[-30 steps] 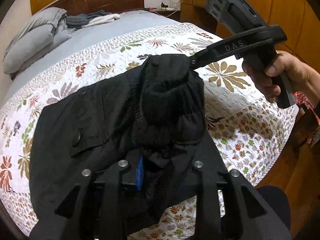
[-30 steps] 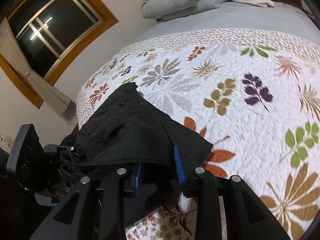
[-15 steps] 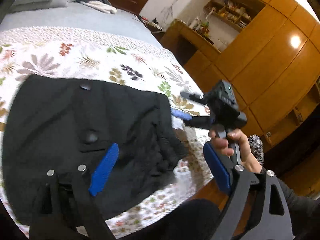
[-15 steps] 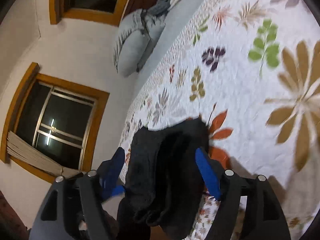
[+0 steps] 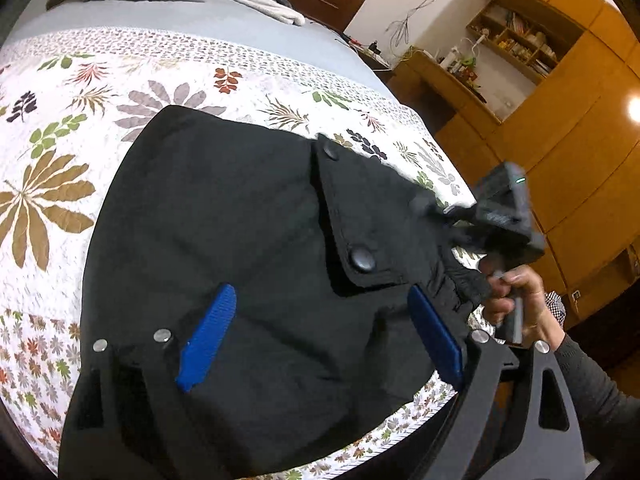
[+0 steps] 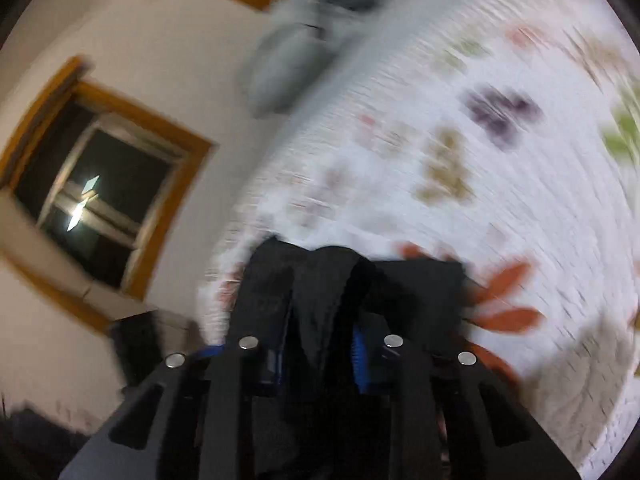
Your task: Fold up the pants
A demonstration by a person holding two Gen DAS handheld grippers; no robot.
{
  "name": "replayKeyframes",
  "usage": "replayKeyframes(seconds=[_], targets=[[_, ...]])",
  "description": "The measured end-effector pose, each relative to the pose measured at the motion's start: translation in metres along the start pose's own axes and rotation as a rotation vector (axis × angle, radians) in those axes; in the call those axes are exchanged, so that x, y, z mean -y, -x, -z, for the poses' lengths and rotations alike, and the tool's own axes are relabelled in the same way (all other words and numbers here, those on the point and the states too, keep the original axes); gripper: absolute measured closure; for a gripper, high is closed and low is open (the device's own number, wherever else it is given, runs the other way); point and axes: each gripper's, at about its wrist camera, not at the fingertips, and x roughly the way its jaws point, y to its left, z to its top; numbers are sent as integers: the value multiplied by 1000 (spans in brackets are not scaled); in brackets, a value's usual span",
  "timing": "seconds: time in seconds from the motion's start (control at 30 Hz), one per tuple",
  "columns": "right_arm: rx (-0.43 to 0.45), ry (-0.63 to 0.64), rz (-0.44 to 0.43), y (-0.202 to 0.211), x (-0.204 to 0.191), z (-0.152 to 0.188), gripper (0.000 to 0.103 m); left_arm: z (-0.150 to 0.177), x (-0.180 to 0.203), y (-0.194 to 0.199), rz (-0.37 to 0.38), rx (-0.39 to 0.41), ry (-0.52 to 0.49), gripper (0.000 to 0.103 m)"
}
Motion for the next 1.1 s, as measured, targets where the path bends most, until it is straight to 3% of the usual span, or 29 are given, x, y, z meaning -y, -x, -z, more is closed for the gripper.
replayKeyframes(seconds=[0.03, 0.1, 0.17, 0.3, 0.43, 0.53, 0.63, 0.7, 0.77, 0.93, 0.97, 1.0, 1.07, 1.1], targets=[[-8, -20, 15, -3, 7, 6, 77, -1, 1, 0, -9, -4, -2, 15], [22, -54, -2, 9, 3, 13, 59, -1, 1, 1, -5, -6, 7, 15], [73, -56, 30, 26, -5, 24, 53, -2, -2, 11, 22, 6, 35, 15], [168, 21, 177, 63, -43, 67, 53, -3, -9, 38, 40, 71, 37, 13], [249, 131, 181, 74, -90, 105, 55, -2, -23, 33, 15, 26, 64, 12], [215, 174, 165, 57, -103, 121, 59, 0, -33, 19, 13, -27, 93, 12], [141, 186, 305, 36, -92, 123, 68, -2, -37, 15, 46, -50, 90, 10], [121, 152, 331, 36, -83, 124, 79, -3, -41, 17, 74, -57, 107, 10], [105, 148, 342, 38, -83, 126, 80, -5, -46, 26, 107, -64, 145, 10], [154, 131, 312, 64, -98, 127, 76, -16, -74, 74, 141, 13, 191, 9], [168, 110, 308, 70, -98, 125, 71, -18, -85, 82, 143, 21, 210, 9], [173, 92, 312, 71, -95, 121, 51, -21, -97, 89, 148, 26, 234, 9], [183, 26, 315, 77, -85, 115, 23, -26, -116, 97, 167, 25, 281, 9], [180, -20, 298, 79, -78, 112, 20, -29, -129, 98, 198, 17, 309, 9]])
